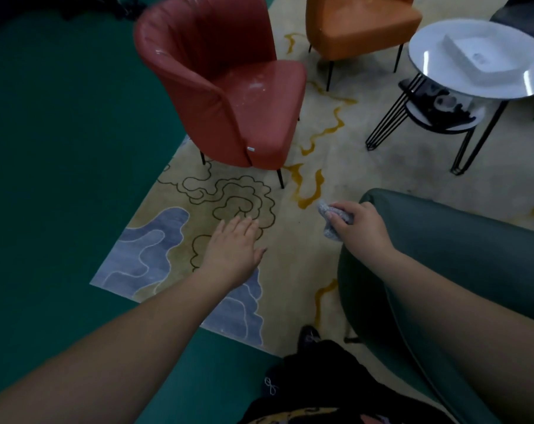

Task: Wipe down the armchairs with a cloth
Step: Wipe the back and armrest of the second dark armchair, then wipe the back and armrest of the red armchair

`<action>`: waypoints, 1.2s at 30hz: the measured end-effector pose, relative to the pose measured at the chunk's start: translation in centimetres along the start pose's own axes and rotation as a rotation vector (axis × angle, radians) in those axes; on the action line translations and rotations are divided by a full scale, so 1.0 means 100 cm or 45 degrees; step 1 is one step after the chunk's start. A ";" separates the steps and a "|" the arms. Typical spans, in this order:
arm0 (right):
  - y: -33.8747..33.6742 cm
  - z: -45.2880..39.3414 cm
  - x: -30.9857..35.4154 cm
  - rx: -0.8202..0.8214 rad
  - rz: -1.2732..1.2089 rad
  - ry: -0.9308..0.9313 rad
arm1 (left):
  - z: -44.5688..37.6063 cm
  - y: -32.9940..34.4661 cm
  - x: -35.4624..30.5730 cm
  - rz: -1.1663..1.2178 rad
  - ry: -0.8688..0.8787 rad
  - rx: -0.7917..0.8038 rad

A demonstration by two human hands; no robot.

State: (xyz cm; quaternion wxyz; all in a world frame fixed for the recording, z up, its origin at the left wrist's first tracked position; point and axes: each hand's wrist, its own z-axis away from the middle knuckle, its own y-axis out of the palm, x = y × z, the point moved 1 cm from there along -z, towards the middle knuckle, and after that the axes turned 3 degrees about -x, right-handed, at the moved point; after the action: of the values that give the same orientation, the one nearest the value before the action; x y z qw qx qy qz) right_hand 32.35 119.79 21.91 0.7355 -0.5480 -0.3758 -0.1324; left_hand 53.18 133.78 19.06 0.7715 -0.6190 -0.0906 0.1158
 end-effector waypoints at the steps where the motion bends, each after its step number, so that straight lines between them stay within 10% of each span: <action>1: 0.000 -0.009 0.002 -0.010 0.009 0.009 | -0.009 -0.001 0.002 0.014 0.013 -0.004; 36: 0.014 -0.464 0.053 -0.072 0.080 0.182 | -0.475 -0.071 0.136 -0.007 0.127 0.089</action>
State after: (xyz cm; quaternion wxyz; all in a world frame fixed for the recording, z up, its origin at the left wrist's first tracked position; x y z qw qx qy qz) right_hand 55.74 79.40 19.22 0.7483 -0.5693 -0.3012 -0.1588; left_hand 80.12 91.88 15.64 0.7966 -0.5963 -0.0495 0.0856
